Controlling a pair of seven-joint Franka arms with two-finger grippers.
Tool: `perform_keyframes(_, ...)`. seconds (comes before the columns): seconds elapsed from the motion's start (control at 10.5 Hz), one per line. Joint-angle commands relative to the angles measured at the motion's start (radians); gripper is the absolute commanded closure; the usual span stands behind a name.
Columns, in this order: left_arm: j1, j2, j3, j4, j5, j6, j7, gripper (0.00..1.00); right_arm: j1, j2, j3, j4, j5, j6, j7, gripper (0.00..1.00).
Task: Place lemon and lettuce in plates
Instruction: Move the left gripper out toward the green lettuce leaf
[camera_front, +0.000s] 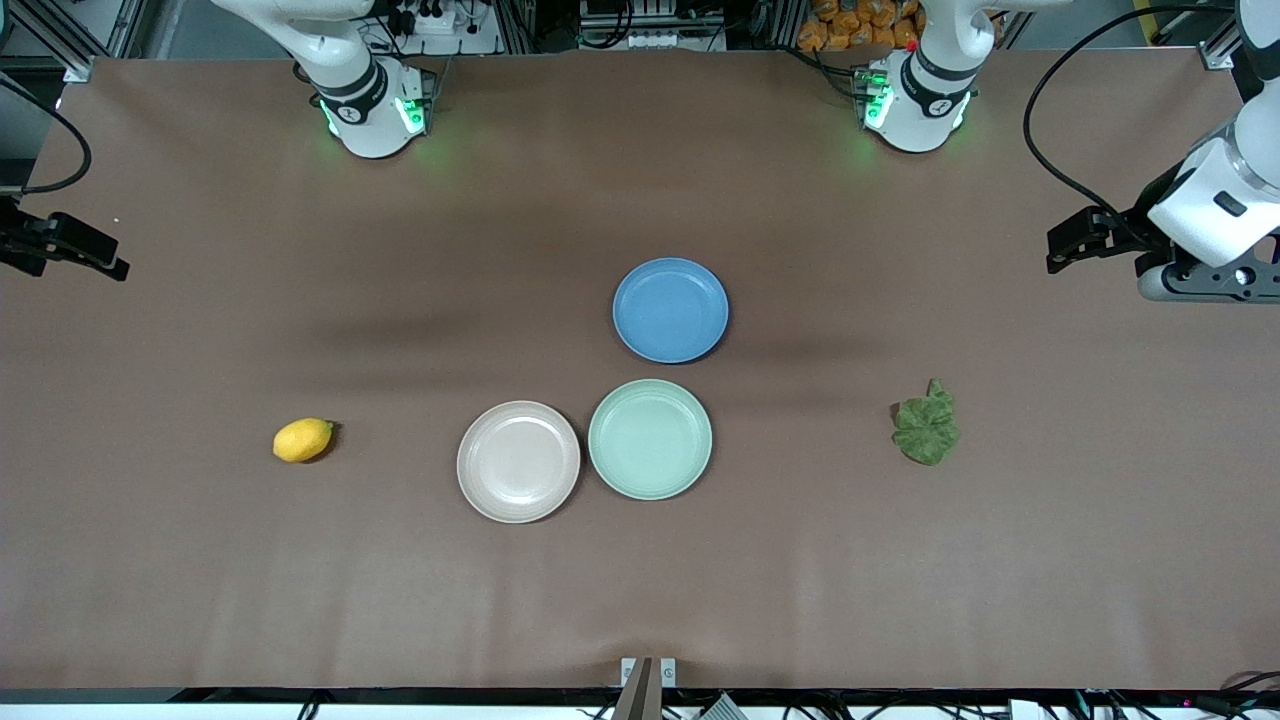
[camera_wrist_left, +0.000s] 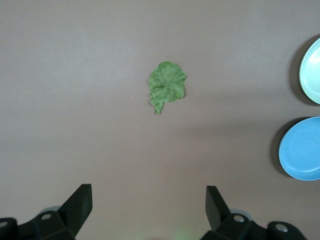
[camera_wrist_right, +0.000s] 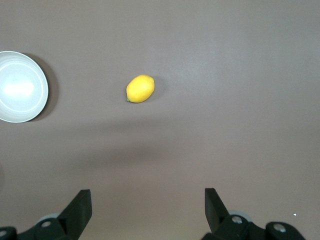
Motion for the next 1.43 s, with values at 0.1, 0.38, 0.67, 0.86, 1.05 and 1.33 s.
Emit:
perform_keyframes(0.1, -0.003, 0.006, 0.000, 0.013, -0.007, -0.008, 0.005, 0.00, -0.006, -0.003, 0.005, -0.009, -0.005, -0.006, -0.010, 0.00)
perform_keyframes(0.38, -0.059, 0.044, -0.057, 0.013, 0.118, -0.012, -0.048, 0.00, -0.008, -0.003, 0.005, -0.009, -0.005, -0.006, -0.010, 0.00)
perform_keyframes(0.67, -0.064, 0.039, -0.065, 0.022, 0.104, -0.012, -0.107, 0.00, -0.009, -0.007, 0.005, -0.032, -0.004, 0.005, -0.010, 0.00)
perform_keyframes(0.86, -0.061, 0.038, -0.059, 0.024, 0.070, -0.012, -0.102, 0.00, -0.011, -0.007, 0.005, -0.037, -0.004, 0.006, -0.010, 0.00)
perform_keyframes(1.05, -0.060, 0.041, -0.059, 0.022, 0.068, -0.012, -0.098, 0.00, -0.011, -0.004, 0.005, -0.042, -0.004, 0.013, -0.010, 0.00)
perform_keyframes(1.33, -0.032, 0.039, -0.059, 0.026, 0.041, -0.012, -0.094, 0.00, -0.012, -0.001, 0.005, -0.054, -0.004, 0.025, -0.010, 0.00)
